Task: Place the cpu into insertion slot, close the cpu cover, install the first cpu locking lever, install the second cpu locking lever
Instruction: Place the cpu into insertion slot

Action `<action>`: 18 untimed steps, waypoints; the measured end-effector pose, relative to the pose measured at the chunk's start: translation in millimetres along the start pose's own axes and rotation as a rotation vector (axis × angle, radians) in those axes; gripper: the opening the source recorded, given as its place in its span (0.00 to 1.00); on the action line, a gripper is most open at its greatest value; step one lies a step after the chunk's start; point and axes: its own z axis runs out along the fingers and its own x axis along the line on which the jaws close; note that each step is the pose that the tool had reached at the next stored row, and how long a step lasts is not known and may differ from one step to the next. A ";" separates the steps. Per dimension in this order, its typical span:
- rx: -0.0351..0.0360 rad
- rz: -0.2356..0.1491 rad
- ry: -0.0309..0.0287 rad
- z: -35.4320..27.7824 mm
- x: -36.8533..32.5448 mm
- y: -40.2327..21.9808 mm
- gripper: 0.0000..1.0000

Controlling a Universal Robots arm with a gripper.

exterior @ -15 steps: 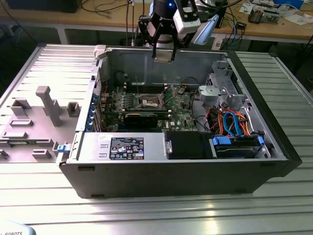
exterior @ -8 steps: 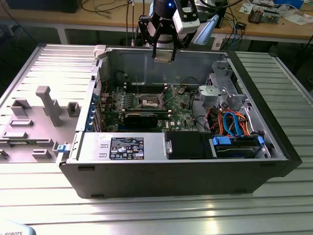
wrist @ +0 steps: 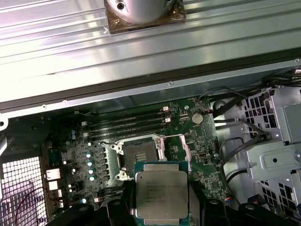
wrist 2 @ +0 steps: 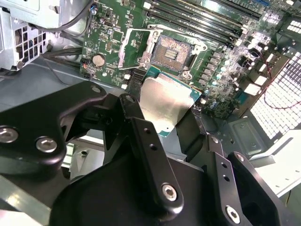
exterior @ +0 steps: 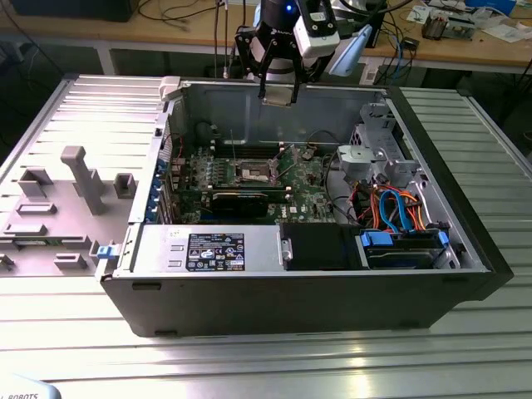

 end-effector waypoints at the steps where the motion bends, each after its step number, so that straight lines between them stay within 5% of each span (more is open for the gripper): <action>1: 0.0000 0.004 -0.0003 0.0 0.0 0.0 0.54; 12: -0.0024 0.123 -0.0110 0.9 0.0 -0.1 0.54; 18: -0.0029 0.147 -0.0132 1.1 0.4 -0.2 0.54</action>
